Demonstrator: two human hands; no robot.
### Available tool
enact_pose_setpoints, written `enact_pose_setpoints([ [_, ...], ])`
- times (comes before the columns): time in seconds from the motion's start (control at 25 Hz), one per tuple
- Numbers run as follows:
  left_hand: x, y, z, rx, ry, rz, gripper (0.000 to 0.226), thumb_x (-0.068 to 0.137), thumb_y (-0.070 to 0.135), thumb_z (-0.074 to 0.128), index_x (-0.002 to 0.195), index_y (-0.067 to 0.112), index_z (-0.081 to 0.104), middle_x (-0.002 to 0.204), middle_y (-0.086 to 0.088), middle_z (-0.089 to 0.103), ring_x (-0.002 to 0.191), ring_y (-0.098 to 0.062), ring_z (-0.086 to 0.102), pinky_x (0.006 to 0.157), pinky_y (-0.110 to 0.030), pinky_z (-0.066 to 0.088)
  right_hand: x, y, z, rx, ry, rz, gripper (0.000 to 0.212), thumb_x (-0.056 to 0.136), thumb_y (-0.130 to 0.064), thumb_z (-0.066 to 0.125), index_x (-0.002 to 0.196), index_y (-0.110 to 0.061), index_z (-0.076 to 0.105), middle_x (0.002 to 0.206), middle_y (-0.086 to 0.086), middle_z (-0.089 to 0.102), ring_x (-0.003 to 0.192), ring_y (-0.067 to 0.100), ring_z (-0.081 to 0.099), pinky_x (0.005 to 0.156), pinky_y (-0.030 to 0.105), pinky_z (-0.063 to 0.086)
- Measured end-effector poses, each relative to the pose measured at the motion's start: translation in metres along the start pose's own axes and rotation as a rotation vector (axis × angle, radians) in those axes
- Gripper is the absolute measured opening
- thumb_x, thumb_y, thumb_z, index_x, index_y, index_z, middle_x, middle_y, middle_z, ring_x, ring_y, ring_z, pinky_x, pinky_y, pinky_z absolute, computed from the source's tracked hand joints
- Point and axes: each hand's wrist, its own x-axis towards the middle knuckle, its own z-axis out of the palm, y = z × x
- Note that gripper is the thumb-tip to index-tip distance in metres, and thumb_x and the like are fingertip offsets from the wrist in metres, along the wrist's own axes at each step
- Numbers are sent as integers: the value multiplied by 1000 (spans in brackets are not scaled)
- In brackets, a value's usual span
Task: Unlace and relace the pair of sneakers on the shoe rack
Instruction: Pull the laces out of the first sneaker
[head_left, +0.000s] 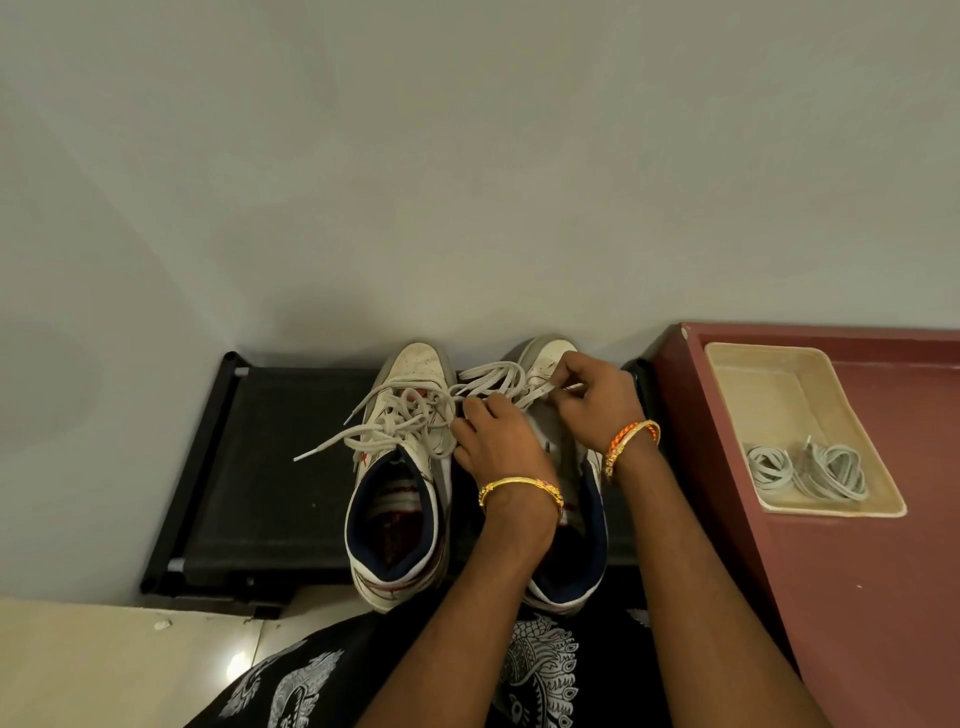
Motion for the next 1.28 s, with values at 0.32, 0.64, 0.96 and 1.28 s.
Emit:
enact_pose_setpoints([
  [0.32,7,-7,-12,-67,-176,-97,32,91,26,56,115,4,59,116,-17,62,108,-34,59,84,-37,49,-3,6,8,145,-8,0,3,75,5,62,74,2,62,81,7,69,83,24,63,73,26,50],
  [0.64,17,-5,-7,-45,-203,-158,30,86,17,63,114,5,62,116,-15,63,107,-31,61,82,-35,51,-15,-30,-27,503,-6,-46,10,82,10,61,74,5,56,79,19,67,76,38,66,66,47,58],
  [0.96,19,-9,-8,-107,-182,-161,25,87,13,61,109,1,64,112,-16,65,103,-30,63,78,-34,52,-24,-86,-64,855,-7,-295,21,87,13,51,78,-6,50,72,5,64,61,15,64,55,31,56],
  [1.28,20,-9,-6,-161,-178,-185,26,85,20,63,105,2,64,108,-16,66,101,-32,63,78,-34,51,3,-9,8,-201,-199,154,12,84,-22,66,95,-20,70,102,4,69,99,24,62,89,37,50],
])
